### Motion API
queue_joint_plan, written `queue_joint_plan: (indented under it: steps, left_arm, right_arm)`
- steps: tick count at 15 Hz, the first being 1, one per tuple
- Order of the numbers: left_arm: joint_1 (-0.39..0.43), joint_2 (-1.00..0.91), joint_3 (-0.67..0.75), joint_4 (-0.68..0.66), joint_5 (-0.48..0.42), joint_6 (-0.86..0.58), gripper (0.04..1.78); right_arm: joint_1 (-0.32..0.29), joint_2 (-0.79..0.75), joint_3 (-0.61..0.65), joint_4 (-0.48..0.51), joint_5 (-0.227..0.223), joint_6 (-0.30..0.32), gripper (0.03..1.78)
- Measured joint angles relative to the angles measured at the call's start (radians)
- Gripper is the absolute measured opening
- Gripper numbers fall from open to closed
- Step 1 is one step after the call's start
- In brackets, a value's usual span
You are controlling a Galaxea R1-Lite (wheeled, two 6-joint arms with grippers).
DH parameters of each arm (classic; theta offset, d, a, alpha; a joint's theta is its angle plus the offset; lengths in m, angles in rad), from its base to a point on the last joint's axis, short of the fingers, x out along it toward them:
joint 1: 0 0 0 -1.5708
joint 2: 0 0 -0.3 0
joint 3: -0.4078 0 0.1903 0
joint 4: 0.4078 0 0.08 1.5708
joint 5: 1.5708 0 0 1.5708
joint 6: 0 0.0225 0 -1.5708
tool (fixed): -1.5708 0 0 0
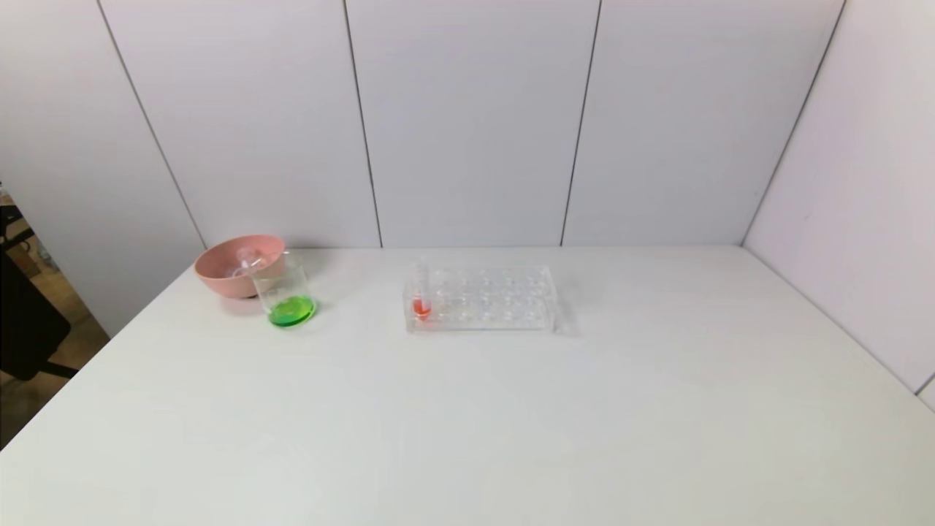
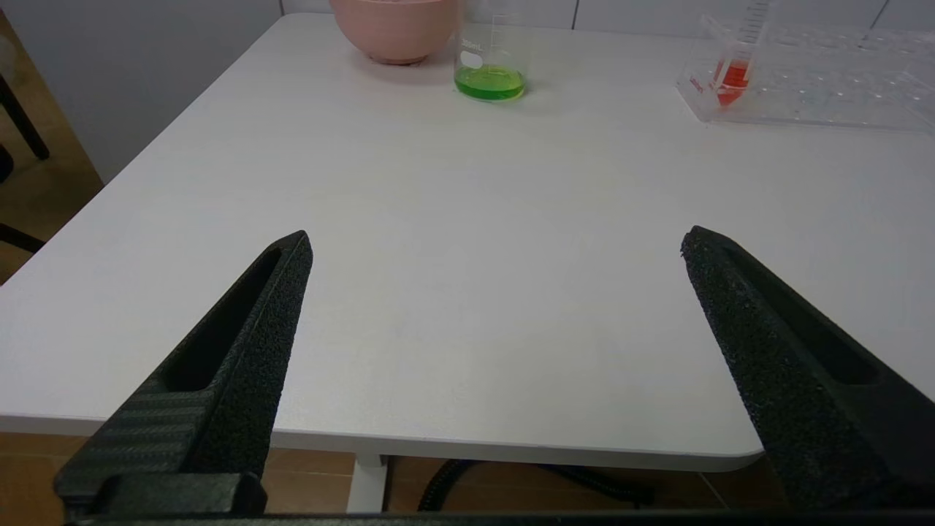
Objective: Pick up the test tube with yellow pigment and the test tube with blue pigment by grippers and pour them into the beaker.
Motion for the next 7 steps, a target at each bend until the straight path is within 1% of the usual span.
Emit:
queue_joint_plan:
  steps: [7]
  left_arm:
    - [0.0, 0.0, 0.0, 0.0, 0.0, 0.0, 1.76]
  right_arm:
    - [0.0, 0.0, 0.0, 0.0, 0.001, 0.001, 1.71]
